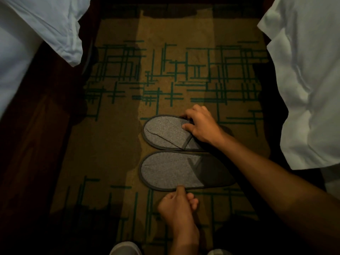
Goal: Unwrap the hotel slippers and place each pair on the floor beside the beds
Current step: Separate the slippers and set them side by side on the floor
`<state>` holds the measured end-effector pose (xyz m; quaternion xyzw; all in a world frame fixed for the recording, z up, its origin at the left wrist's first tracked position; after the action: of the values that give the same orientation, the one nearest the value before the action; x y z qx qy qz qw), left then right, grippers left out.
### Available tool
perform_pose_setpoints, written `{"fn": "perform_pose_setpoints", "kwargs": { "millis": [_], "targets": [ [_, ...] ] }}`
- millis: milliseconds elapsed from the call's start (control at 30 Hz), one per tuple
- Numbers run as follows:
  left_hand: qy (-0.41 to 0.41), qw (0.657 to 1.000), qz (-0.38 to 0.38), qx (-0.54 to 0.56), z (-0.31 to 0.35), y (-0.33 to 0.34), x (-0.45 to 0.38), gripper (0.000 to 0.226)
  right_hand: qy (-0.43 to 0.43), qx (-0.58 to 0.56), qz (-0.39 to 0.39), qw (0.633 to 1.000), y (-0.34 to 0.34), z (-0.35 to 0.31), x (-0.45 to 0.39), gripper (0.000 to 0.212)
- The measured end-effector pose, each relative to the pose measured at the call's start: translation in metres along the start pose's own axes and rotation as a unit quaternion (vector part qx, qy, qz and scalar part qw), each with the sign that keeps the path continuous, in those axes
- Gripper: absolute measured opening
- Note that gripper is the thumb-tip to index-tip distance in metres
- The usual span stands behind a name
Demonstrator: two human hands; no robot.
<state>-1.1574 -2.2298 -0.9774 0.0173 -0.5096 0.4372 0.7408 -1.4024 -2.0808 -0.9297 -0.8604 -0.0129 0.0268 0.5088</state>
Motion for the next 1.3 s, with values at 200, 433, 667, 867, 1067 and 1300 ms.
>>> {"fn": "perform_pose_setpoints", "kwargs": {
  "millis": [200, 433, 667, 867, 1067, 1300],
  "targets": [
    [0.008, 1.0, -0.014, -0.012, 0.0, 0.004, 0.0, 0.031, 0.009, 0.007, 0.019, 1.0, -0.002, 0.002, 0.002, 0.038],
    [0.003, 1.0, -0.008, 0.003, -0.001, 0.002, 0.002, 0.026, 0.032, -0.041, 0.041, 0.998, -0.007, 0.007, 0.004, 0.028],
    [-0.015, 1.0, -0.002, -0.001, -0.002, -0.006, 0.009, 0.022, 0.106, -0.082, 0.192, 0.972, -0.058, 0.023, 0.037, 0.013],
    [-0.045, 0.998, -0.027, -0.039, 0.026, -0.045, 0.058, 0.018, 0.242, -0.072, 0.121, 0.96, -0.078, 0.025, 0.116, 0.015],
    [-0.015, 0.99, -0.066, -0.127, 0.088, -0.119, 0.133, 0.01, 0.321, -0.07, -0.128, 0.936, -0.121, -0.028, 0.216, 0.02],
    [0.066, 0.949, -0.108, -0.288, 0.18, -0.218, 0.231, 0.011, 0.406, -0.09, -0.2, 0.887, -0.282, -0.102, 0.288, 0.022]
  ]
}}
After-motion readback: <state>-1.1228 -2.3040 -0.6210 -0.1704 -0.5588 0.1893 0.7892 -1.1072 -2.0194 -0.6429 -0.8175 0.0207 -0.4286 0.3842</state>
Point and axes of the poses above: each hand's wrist, its own x-axis away from the middle knuckle, its own y-axis out of the palm, z = x × y, the point moved 10 cm from there along -x, towards the middle knuckle, and after that the axes turned 13 degrees about z, right-handed, at the moved point
